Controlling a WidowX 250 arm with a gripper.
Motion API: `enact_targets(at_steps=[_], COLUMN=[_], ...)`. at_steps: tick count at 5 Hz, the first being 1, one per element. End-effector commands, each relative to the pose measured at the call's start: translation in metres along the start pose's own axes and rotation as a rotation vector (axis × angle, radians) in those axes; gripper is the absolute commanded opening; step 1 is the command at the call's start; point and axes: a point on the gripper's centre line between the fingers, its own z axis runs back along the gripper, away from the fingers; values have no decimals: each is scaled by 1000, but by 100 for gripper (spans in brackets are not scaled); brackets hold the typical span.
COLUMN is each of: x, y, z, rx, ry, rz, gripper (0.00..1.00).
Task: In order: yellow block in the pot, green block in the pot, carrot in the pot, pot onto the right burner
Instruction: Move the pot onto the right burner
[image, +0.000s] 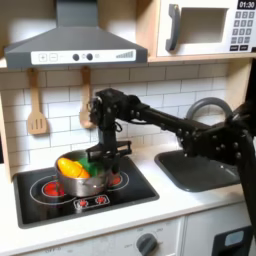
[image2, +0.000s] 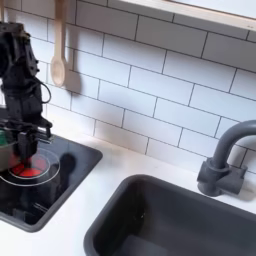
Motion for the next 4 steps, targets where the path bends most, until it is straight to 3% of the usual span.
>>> enact_targets(at_steps=[1,4], x=[9,6], y=[-32,-63], z=[-11,-12], rx=[15,-16], ry=[36,27], rz=[-64,-132], gripper=[0,0])
